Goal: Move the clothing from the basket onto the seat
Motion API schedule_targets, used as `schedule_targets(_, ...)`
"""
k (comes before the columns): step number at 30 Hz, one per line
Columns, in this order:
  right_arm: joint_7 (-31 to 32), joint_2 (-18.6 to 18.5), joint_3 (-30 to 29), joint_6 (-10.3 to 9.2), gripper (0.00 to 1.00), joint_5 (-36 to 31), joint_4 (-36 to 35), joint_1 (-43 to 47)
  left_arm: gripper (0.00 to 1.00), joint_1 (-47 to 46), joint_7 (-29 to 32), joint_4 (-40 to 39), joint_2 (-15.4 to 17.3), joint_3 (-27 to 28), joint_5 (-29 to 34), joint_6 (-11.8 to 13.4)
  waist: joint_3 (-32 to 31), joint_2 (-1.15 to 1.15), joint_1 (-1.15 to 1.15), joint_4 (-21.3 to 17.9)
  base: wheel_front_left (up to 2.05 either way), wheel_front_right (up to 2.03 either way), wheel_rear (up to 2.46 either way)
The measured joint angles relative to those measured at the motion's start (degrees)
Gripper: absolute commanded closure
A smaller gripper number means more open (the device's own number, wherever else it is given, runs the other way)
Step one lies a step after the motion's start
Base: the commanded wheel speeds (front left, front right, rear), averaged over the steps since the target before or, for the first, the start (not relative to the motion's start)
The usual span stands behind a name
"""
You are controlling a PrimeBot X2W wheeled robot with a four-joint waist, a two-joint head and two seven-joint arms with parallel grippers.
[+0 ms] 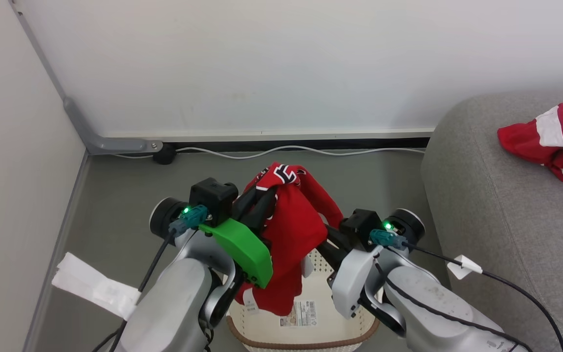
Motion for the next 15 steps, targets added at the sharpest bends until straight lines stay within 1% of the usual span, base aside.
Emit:
schedule_targets(2, 0.0, 0.0, 0.1, 0.00, 1.00, 0.9, 0.1, -0.5, 1.00, 0.7, 0.0, -0.3, 0.0, 0.8, -0.7, 0.5, 0.1, 0.00, 0.00, -0.2, 0.00, 0.00, 0.00)
schedule_targets(3, 0.0, 0.0, 0.1, 0.00, 1.00, 1.3, 0.2, -0.8, 0.79, 1.1, 0.0, -0.5, 0.0, 1.2, -0.9, 0.8, 0.1, 0.00, 0.00, -0.4, 0.00, 0.00, 0.00)
schedule_targets(4, -0.3, 0.0, -0.2, 0.00, 1.00, 1.4, 0.3, -1.0, 0.65, 1.4, 0.0, -0.6, 0.1, 1.5, -1.2, 0.9, 0.2, 0.00, 0.00, -0.7, 0.00, 0.00, 0.00)
schedule_targets(5, -0.5, 0.0, -0.6, 0.00, 1.00, 1.6, 0.5, -1.3, 0.41, 1.7, 0.0, -0.7, 0.1, 1.8, -1.4, 1.0, 0.3, 0.00, 0.00, -0.9, 0.00, 0.00, 0.00)
schedule_targets(6, -0.5, 0.0, -1.1, 0.00, 1.00, 1.7, 0.7, -1.6, 0.09, 2.0, 0.0, -0.9, 0.1, 2.0, -1.8, 1.0, 0.3, 0.00, 0.00, -1.1, 0.00, 0.00, 0.00)
schedule_targets(7, -0.5, 0.0, -1.7, 0.00, 1.00, 1.7, 1.0, -2.0, 0.00, 2.4, 0.0, -1.0, 0.1, 2.2, -2.4, 1.1, 0.4, 0.00, 0.00, -1.4, 0.00, 0.00, 0.00)
schedule_targets(15, -1.1, -0.5, -6.7, -0.16, 1.00, 2.4, 1.6, -4.1, 0.00, 4.3, -0.1, -1.8, 0.5, 3.2, -3.3, 2.0, 0.9, 0.00, 0.00, -3.5, 0.00, 0.00, 0.00)
